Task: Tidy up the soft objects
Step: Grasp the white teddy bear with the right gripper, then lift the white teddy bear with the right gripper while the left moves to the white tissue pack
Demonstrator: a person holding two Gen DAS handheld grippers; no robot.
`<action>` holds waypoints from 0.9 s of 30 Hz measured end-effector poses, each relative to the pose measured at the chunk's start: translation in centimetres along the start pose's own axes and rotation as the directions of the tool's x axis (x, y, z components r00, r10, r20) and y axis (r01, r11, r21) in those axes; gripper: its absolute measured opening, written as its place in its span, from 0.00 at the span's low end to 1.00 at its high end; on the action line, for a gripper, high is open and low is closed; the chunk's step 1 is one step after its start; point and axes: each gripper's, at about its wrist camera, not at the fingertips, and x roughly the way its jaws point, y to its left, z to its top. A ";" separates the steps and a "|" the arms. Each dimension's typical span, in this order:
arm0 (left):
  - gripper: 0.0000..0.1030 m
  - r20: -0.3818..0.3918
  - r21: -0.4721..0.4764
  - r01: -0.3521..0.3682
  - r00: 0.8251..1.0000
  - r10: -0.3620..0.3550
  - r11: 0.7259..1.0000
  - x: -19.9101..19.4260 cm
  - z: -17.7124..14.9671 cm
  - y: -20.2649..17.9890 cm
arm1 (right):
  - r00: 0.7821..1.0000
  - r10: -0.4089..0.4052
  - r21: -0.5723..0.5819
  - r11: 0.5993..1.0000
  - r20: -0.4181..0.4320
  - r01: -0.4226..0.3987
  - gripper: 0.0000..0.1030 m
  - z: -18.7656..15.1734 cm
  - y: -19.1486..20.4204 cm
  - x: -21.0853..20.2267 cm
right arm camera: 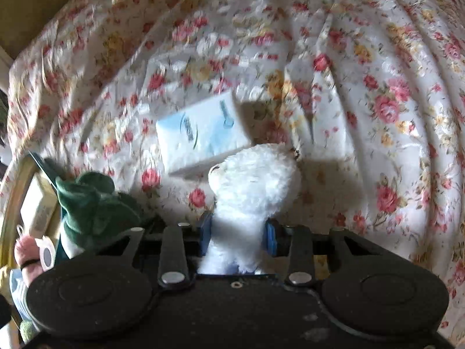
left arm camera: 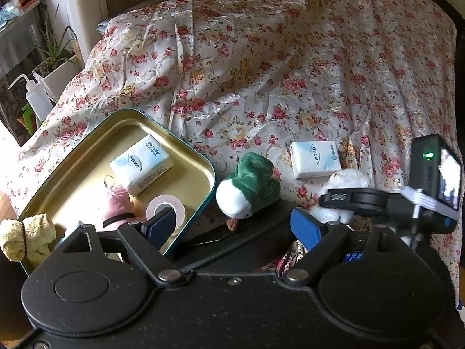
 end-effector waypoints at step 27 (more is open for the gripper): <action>0.84 0.047 0.016 -0.018 0.999 0.017 1.000 0.5 -0.3 -0.5 | 0.984 -0.178 0.128 0.976 0.015 0.175 1.00 0.5 -4.7 1.7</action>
